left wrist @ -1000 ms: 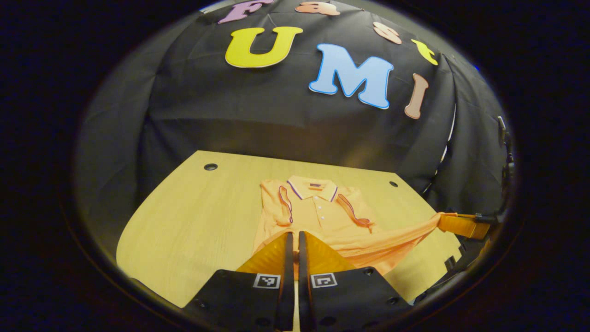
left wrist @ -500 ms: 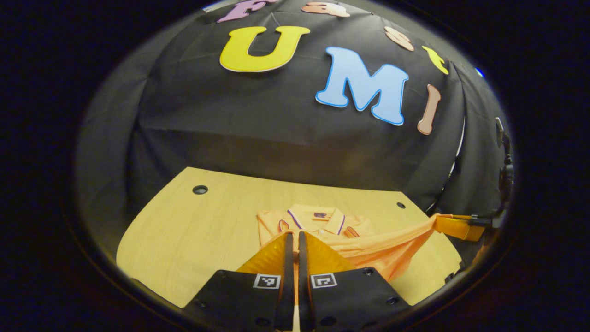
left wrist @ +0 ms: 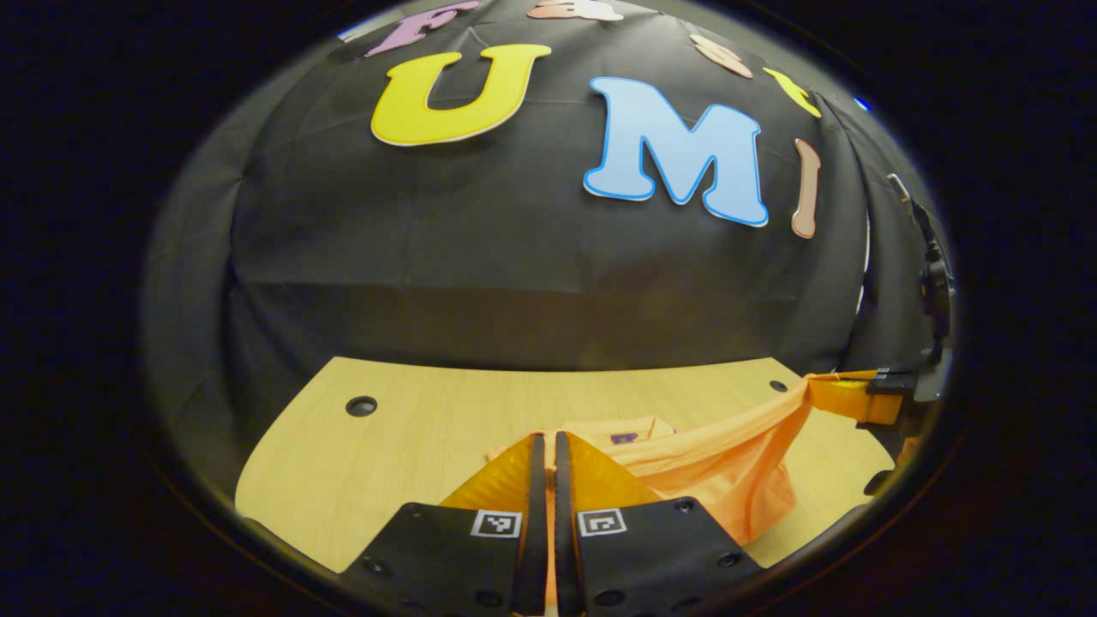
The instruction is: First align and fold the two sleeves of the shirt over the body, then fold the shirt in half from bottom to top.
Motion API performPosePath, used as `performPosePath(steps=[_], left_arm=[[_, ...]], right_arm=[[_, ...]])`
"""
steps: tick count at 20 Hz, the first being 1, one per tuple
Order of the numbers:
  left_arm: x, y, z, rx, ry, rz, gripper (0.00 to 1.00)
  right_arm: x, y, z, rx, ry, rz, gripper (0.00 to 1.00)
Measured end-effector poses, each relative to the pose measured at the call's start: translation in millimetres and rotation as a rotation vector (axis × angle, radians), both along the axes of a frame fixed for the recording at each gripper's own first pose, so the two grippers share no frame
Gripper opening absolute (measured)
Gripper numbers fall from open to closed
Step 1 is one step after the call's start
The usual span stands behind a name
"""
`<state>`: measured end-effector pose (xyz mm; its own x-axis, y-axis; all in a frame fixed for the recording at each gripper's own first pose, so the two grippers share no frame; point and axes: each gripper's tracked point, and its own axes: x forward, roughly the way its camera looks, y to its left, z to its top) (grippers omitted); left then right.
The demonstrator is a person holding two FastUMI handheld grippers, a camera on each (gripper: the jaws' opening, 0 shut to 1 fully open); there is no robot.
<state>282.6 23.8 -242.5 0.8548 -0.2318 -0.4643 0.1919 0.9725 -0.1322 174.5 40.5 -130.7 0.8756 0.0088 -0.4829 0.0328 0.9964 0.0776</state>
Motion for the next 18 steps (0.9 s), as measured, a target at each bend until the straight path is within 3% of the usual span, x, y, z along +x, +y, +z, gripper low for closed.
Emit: performPosePath(steps=[10, 18], left_arm=[[51, -8, -67, 0.060, 0.011, -0.015, 0.10], [56, -18, -90, 0.099, 0.019, -0.069, 0.13]], right_arm=[[39, 4, -58, -0.192, 0.059, -0.022, 0.03], [43, 6, -83, -0.183, 0.146, -0.014, 0.06]])
